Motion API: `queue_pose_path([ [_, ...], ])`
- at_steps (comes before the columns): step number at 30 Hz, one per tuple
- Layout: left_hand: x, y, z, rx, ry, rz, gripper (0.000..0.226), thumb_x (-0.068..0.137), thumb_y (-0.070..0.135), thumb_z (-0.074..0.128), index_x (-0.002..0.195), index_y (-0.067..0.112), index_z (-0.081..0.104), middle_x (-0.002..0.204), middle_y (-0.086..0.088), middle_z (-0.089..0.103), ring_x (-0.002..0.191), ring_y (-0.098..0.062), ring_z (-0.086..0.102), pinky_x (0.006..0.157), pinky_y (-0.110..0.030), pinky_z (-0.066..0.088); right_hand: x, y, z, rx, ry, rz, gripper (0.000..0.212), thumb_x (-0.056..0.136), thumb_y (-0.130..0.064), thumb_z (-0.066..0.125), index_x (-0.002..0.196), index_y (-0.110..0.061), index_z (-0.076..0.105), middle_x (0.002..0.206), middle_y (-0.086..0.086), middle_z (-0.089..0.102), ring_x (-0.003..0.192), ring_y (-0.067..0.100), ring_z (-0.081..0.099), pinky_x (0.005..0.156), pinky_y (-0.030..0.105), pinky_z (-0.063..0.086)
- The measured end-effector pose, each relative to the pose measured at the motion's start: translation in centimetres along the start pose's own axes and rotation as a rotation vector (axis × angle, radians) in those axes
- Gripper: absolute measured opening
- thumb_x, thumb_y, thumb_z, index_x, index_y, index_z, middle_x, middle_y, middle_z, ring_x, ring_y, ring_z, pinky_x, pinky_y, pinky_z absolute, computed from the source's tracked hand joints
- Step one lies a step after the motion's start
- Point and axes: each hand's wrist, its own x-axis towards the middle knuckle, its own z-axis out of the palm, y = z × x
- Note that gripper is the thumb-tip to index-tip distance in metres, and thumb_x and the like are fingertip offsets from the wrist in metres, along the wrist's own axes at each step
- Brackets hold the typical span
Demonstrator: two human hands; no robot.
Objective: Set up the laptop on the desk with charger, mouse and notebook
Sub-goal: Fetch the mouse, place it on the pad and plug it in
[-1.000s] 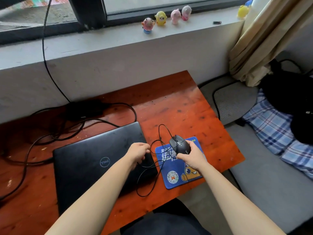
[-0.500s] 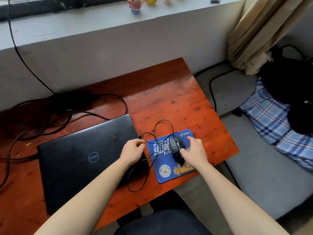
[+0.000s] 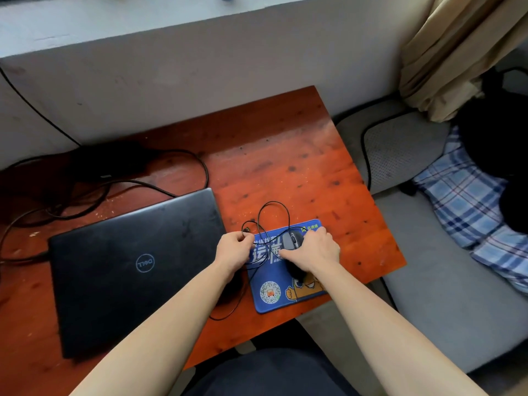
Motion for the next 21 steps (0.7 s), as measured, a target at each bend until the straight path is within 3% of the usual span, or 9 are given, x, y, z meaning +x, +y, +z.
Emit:
queue_pose_path([
  [2, 0.4, -0.1, 0.1, 0.006, -0.001, -0.011, 0.024, 0.091, 0.023, 0.059, 0.079, 0.007, 0.073, 0.082, -0.007, 0.076, 0.041, -0.007, 0.051, 0.043, -0.017, 0.04, 0.3, 0.8, -0.2, 0.251, -0.038, -0.004, 0.061, 0.056, -0.081, 0.063, 0.088, -0.029, 0.066, 0.103, -0.002, 0.064, 0.095, 0.022, 0.063, 0.07, 0.031, 0.051],
  [4, 0.9, -0.1, 0.2, 0.042, 0.004, 0.0, 0.024, 0.092, 0.021, 0.059, 0.079, 0.007, 0.074, 0.081, -0.008, 0.076, 0.042, -0.008, 0.055, 0.051, -0.021, 0.045, 0.3, 1.8, -0.4, 0.6, -0.098, 0.008, 0.05, 0.057, -0.076, 0.065, 0.075, -0.03, 0.066, 0.089, -0.008, 0.069, 0.086, 0.017, 0.065, 0.063, 0.029, 0.045],
  [8, 1.0, 0.1, 0.0, 0.164, 0.029, 0.072, 0.02, 0.095, 0.02, 0.057, 0.082, 0.017, 0.072, 0.075, -0.001, 0.075, 0.053, -0.013, 0.063, 0.067, -0.029, 0.056, 0.3, 2.8, -0.9, 1.373, -0.335, 0.066, 0.059, 0.063, -0.062, 0.068, 0.097, -0.015, 0.072, 0.098, 0.005, 0.076, 0.085, 0.021, 0.074, 0.067, 0.031, 0.053],
  [12, 1.1, 0.7, -2.4, 0.229, 0.246, 0.171, 0.02, 0.096, 0.019, 0.055, 0.099, 0.015, 0.074, 0.094, -0.007, 0.075, 0.095, -0.029, 0.066, 0.087, -0.034, 0.049, 1.6, 3.1, -2.5, 1.848, -0.249, 0.165, 0.055, 0.073, -0.056, 0.056, 0.094, -0.006, 0.067, 0.092, 0.019, 0.068, 0.074, 0.027, 0.065, 0.052, 0.029, 0.052],
  [14, 1.3, 1.2, -4.6, 0.205, 0.387, 0.199, 0.022, 0.097, 0.019, 0.054, 0.104, 0.013, 0.074, 0.103, -0.011, 0.074, 0.102, -0.032, 0.064, 0.09, -0.034, 0.046, 2.3, 3.4, -3.2, 1.734, -0.149, 0.249, 0.051, 0.075, -0.054, 0.057, 0.098, -0.009, 0.065, 0.098, 0.016, 0.068, 0.078, 0.028, 0.065, 0.05, 0.028, 0.05],
  [16, 1.6, 1.9, -7.6, 0.14, 0.539, 0.2, 0.024, 0.097, 0.02, 0.052, 0.105, 0.012, 0.073, 0.105, -0.014, 0.072, 0.105, -0.035, 0.063, 0.093, -0.036, 0.045, 2.7, 3.6, -2.9, 1.297, -0.076, 0.252, 0.058, 0.071, -0.06, 0.059, 0.106, -0.015, 0.062, 0.107, 0.01, 0.067, 0.09, 0.026, 0.065, 0.063, 0.034, 0.055],
  [18, 2.3, 2.5, -10.7, 0.062, 0.69, 0.189, 0.025, 0.097, 0.021, 0.051, 0.103, 0.01, 0.072, 0.105, -0.017, 0.071, 0.104, -0.037, 0.062, 0.095, -0.038, 0.045, 2.4, 3.8, -2.2, 0.8, -0.008, 0.175, 0.067, 0.064, -0.07, 0.056, 0.11, -0.022, 0.057, 0.107, 0.005, 0.06, 0.094, 0.025, 0.059, 0.078, 0.036, 0.051],
  [21, 2.8, 3.1, -14.8, -0.078, 0.808, 0.169, 0.023, 0.094, 0.025, 0.051, 0.09, 0.012, 0.07, 0.094, -0.013, 0.07, 0.099, -0.037, 0.063, 0.091, -0.036, 0.046, 1.1, 2.8, -0.7, 0.414, 0.013, 0.041, 0.075, 0.06, -0.078, 0.052, 0.114, -0.026, 0.052, 0.105, 0.002, 0.049, 0.095, 0.029, 0.059, 0.074, 0.035, 0.041],
])
